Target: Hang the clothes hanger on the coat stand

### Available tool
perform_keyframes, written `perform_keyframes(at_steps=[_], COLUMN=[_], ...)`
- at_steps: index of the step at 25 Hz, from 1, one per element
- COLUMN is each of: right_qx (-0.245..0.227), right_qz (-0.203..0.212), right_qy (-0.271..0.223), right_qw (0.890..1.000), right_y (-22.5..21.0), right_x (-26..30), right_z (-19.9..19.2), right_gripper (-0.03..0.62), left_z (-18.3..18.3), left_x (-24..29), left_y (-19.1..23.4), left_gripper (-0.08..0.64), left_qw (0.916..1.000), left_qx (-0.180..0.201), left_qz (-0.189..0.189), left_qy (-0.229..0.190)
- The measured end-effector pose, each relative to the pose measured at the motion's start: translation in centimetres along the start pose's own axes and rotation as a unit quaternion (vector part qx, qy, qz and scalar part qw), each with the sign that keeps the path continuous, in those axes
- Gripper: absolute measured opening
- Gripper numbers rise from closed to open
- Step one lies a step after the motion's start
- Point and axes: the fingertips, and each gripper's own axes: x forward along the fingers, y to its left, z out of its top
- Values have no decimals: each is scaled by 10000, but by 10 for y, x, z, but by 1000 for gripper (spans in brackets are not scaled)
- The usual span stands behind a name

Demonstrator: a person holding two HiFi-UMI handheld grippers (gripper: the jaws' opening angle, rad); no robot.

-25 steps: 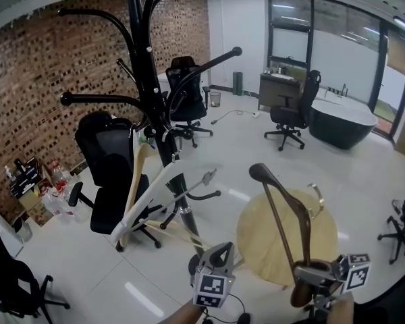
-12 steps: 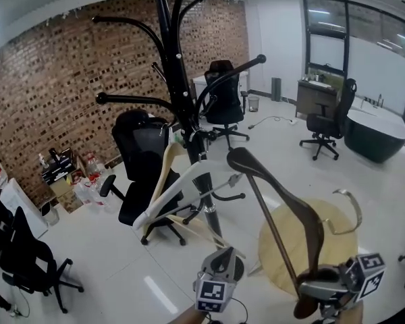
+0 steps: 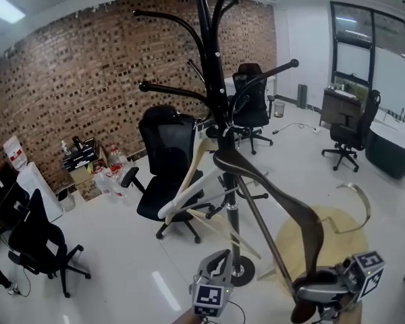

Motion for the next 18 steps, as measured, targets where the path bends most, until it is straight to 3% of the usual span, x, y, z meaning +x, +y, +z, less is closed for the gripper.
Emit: perform_keyframes(at_steps=[7, 13, 18], right_qx=[174, 369, 403], right_qz=[247, 313, 200], right_qy=[-51, -300, -383], right_qw=[9995, 9984, 9983], right_y=[12, -3, -22], right_x=[109, 191, 270], right_z=[-30, -40, -80], right_gripper=[43, 43, 43], left_z=[-8, -7, -32], left_x=[-62, -106, -153], left_y=[80, 161, 229], left_gripper=[18, 18, 18], left_qw=[9999, 9993, 9992], left_qx=[33, -46, -80], left_qz=[102, 330, 347], left_qy=[-81, -139, -196])
